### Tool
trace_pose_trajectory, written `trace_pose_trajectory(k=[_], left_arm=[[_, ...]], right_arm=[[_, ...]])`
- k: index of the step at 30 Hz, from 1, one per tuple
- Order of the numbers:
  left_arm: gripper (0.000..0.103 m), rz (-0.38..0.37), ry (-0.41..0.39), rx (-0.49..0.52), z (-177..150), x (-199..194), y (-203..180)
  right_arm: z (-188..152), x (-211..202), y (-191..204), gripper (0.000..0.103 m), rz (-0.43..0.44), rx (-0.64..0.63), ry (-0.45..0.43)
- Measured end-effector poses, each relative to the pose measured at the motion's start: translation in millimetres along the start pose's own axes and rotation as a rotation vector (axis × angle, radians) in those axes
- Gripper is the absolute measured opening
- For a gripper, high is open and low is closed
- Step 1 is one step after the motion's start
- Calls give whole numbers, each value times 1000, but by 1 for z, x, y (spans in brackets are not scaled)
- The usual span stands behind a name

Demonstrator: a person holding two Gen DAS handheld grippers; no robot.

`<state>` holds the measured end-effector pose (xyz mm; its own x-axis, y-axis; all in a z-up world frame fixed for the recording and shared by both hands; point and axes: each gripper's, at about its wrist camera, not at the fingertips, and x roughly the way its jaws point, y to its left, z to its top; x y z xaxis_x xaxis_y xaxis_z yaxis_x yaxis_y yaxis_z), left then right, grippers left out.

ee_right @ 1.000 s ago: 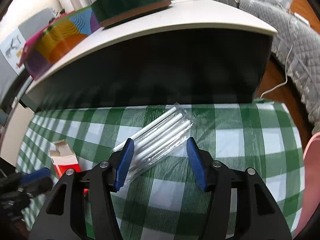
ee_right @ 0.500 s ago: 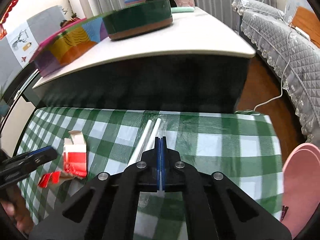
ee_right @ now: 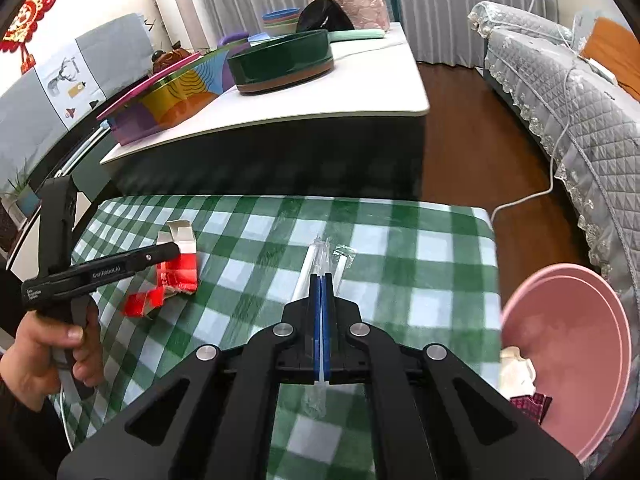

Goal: Collect trash
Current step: 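Grasp the red-and-white box with the left gripper while the right gripper grasps the clear straws, then carry the red box with the left gripper while the right gripper carries the straws over the bucket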

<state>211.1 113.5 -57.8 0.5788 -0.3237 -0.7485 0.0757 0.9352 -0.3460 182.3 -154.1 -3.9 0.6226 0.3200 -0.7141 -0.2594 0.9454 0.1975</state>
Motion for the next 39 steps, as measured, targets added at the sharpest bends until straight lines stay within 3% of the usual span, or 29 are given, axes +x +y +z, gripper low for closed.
trace_pose_trajectory(k=[2, 8, 25, 39], left_arm=[[14, -4, -5, 7, -1, -4, -3], [8, -7, -28, 52, -7, -16, -20], [6, 48, -167, 149, -31, -85, -69], [6, 40, -194, 185, -56, -85, -120]], right_arm=[[-2, -8, -2, 1, -5, -4, -6], [-5, -40, -11, 1, -13, 3, -51], [-27, -101, -29, 0, -33, 33, -191], [-37, -140, -64, 0, -63, 93, -260]])
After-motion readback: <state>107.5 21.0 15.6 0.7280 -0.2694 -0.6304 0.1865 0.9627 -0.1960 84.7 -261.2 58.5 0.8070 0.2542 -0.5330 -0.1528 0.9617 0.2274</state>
